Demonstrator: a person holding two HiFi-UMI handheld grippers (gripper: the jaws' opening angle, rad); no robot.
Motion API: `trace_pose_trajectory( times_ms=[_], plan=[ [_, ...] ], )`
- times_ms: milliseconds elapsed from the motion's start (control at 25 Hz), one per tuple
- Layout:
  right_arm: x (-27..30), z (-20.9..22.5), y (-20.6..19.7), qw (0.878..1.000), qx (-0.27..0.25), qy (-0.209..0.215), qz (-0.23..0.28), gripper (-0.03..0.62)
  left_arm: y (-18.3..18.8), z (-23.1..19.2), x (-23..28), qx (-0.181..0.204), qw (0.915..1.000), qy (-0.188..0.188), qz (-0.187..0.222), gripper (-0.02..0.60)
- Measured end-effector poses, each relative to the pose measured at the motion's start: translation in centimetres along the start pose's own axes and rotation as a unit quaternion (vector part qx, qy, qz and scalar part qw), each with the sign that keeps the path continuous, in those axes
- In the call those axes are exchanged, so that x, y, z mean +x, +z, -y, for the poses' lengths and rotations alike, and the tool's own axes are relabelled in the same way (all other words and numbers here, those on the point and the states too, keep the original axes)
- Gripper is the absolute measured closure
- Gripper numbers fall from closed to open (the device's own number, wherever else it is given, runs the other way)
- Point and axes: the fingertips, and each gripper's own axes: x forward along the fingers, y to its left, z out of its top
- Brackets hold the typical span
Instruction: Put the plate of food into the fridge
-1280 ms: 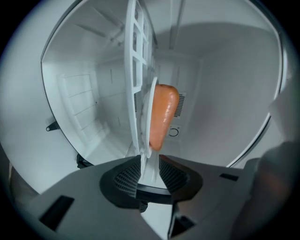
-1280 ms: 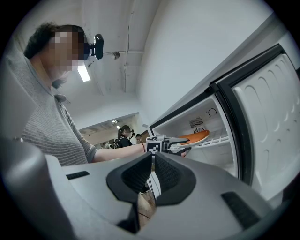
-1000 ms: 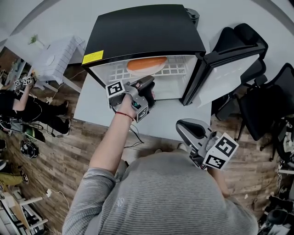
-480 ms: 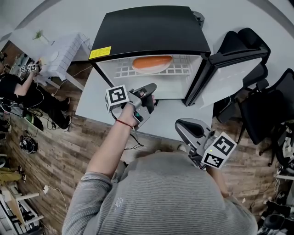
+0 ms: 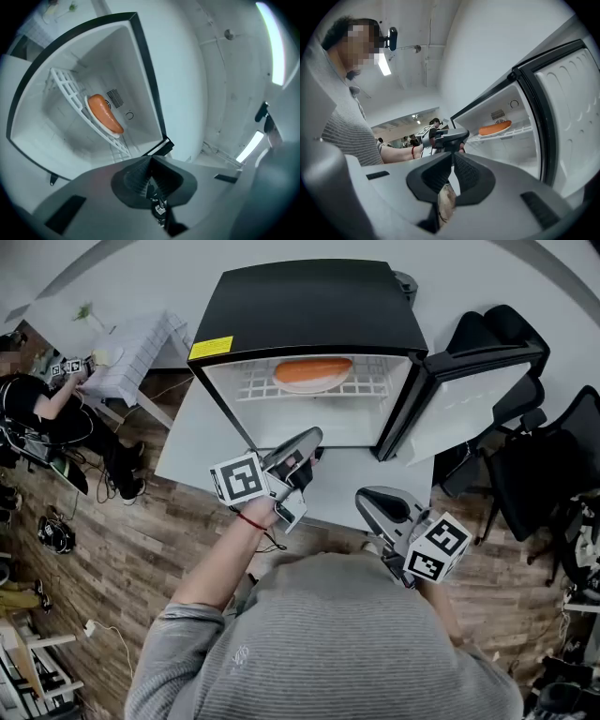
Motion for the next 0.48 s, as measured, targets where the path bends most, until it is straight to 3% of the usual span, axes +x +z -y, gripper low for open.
trace_pose_trajectory(
  times_ms=[160, 480],
  plan=[
    [0.0, -0.1, -0.4, 1.000, -0.002, -0.001, 0.001, 0.577, -1.3, 1.5, -0.9, 0.126, 0.9918, -0.009, -0.019, 0.571],
    [0.2, -0.7, -0.7, 1.000, -0.008, 0.000, 0.002, 0.578, -5.8, 4.0, -2.4, 0.216, 0.9734, -0.023, -0.072, 0.571]
  ],
)
